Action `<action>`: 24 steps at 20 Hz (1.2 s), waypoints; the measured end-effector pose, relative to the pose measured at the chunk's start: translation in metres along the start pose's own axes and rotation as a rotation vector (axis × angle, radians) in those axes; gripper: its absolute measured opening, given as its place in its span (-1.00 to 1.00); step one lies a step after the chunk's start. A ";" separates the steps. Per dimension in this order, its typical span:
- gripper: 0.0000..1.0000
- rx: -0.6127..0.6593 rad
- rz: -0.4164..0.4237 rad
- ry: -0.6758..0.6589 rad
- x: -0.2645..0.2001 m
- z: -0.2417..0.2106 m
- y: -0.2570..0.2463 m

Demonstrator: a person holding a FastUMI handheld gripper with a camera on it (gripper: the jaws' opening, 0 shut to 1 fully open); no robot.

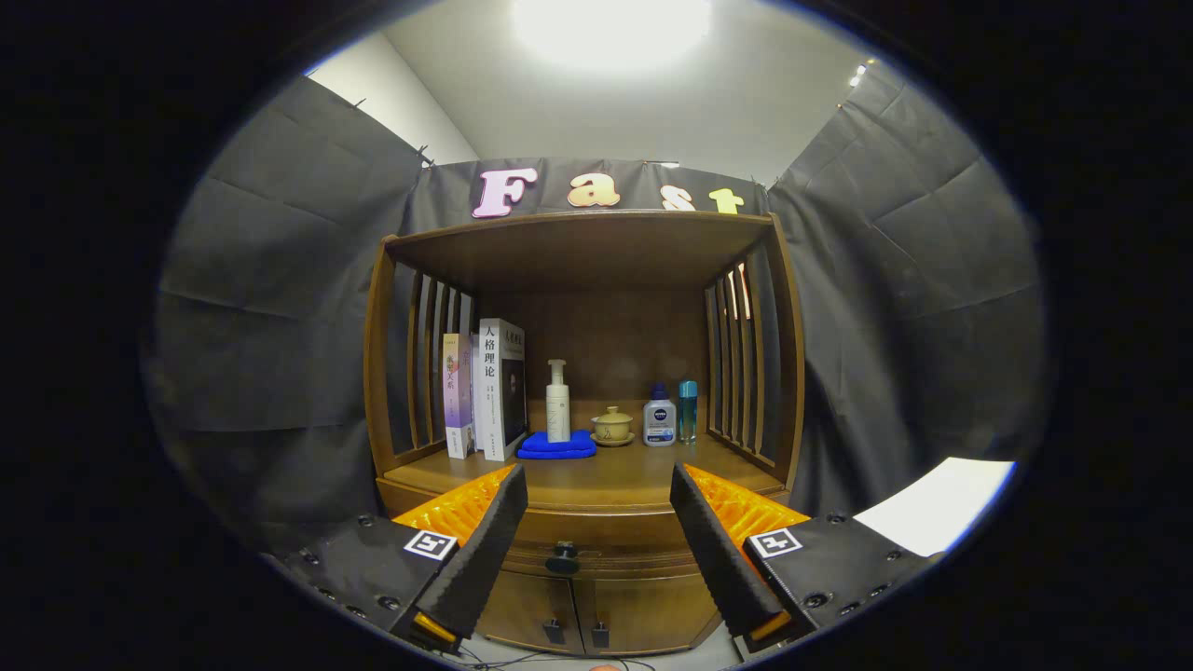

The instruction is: Pull open the drawer, take out the items inside it, and place them on the countertop above the cabinet.

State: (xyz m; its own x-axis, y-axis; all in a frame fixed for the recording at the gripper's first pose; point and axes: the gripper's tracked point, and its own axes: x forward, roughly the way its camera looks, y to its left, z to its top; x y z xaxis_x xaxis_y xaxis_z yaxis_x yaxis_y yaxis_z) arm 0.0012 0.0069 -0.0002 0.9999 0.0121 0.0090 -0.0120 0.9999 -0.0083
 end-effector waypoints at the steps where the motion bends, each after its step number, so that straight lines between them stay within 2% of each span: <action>1: 0.96 -0.005 0.000 0.000 0.000 -0.001 0.000; 12: 0.96 -0.008 0.002 -0.005 0.004 -0.004 0.000; 24: 0.96 -0.030 0.042 0.029 0.050 -0.039 0.019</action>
State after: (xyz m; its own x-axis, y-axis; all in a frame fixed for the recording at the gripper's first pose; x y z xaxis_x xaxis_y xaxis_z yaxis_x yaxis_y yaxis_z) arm 0.0510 0.0262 -0.0390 0.9983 0.0538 -0.0207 -0.0546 0.9978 -0.0383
